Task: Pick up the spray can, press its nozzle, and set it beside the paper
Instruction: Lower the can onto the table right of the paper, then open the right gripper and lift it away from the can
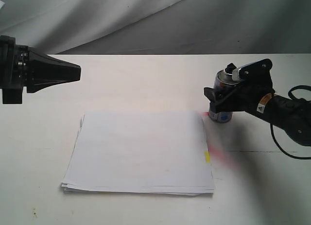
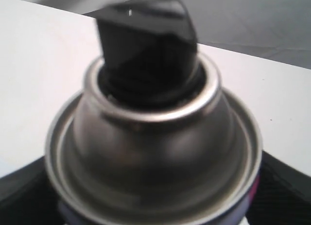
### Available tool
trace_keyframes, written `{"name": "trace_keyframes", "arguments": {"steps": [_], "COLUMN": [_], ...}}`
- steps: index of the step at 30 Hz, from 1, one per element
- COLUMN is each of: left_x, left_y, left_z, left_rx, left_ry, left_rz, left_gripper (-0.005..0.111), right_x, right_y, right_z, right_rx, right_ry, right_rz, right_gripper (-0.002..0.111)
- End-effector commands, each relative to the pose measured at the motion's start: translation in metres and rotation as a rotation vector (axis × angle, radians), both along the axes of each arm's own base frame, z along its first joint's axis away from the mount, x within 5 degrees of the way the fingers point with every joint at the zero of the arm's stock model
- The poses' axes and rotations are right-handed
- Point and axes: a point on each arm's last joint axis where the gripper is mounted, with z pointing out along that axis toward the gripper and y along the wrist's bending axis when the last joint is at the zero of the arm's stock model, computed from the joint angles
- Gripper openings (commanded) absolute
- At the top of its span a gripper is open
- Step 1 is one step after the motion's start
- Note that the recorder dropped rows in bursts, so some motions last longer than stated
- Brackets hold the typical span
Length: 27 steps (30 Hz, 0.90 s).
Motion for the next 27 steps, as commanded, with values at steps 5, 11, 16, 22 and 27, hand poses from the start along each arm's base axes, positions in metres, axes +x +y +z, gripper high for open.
{"name": "trace_keyframes", "arguments": {"steps": [5, 11, 16, 22, 27], "left_x": [-0.002, -0.002, -0.002, -0.002, -0.002], "left_y": [0.000, 0.000, 0.000, 0.000, 0.000], "left_z": [0.002, 0.002, 0.002, 0.002, 0.002], "left_rx": [-0.007, -0.005, -0.005, -0.007, -0.007], "left_ry": [-0.005, -0.007, -0.007, -0.005, -0.005], "left_rz": [-0.001, -0.002, -0.002, -0.001, -0.001], "left_gripper": [0.000, 0.000, 0.000, 0.000, 0.000], "right_x": [0.001, -0.035, -0.115, -0.196, -0.253], "right_y": [0.000, 0.001, 0.017, 0.029, 0.021], "right_z": [0.052, 0.168, 0.262, 0.305, 0.312], "right_rx": [-0.024, -0.092, -0.178, -0.187, -0.140], "right_ry": [-0.113, -0.255, -0.346, -0.395, -0.354], "right_rz": [-0.014, -0.089, -0.166, -0.211, -0.306], "right_gripper": [0.092, 0.092, 0.088, 0.074, 0.051]}}
